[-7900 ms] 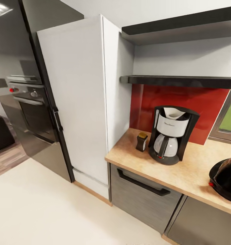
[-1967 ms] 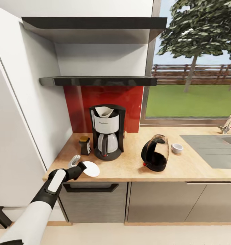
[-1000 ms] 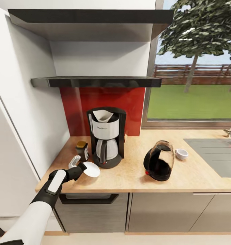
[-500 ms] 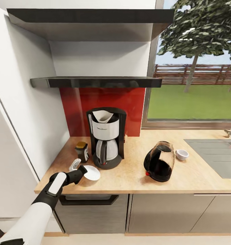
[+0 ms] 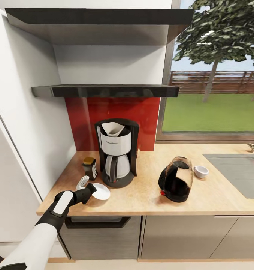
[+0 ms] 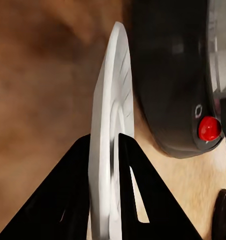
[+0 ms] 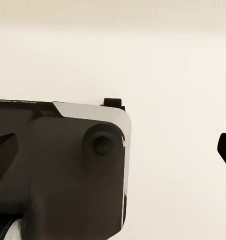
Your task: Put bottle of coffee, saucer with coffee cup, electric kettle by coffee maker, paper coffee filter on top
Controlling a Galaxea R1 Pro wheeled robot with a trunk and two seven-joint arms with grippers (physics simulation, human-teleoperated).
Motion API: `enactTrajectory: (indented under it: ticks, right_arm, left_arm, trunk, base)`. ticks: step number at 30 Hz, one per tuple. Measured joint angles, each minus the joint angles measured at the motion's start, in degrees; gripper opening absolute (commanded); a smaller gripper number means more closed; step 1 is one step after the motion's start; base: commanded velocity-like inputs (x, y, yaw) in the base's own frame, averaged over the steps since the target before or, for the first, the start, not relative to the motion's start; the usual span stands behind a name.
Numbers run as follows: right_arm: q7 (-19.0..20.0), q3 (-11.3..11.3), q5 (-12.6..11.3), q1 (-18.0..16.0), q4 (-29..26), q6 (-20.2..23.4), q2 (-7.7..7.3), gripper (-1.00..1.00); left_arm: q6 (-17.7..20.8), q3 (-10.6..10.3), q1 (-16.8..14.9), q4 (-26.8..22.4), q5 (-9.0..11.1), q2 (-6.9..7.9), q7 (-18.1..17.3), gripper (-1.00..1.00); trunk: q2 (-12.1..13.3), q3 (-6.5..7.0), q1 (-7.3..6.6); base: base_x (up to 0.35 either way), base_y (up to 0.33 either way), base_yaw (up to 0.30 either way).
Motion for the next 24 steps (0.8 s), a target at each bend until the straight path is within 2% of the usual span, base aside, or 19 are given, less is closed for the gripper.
enactTrajectory:
  ticks: [6, 24]
  right_arm:
    - [0.0, 0.0, 0.0, 0.0, 0.0, 0.0, 0.0, 1.0]
    - [0.0, 0.0, 0.0, 0.0, 0.0, 0.0, 0.0, 1.0]
  left_arm:
    - [0.0, -0.1, 0.0, 0.1, 0.0, 0.0, 0.0, -1.0]
    - [0.0, 0.0, 0.0, 0.1, 0.0, 0.0, 0.0, -1.0]
  trunk:
    - [0.0, 0.0, -0.01]
    - [0.0, 0.0, 0.0]
  base:
    - [0.121, 0.0, 0.0]
    - [0.002, 0.0, 0.0]
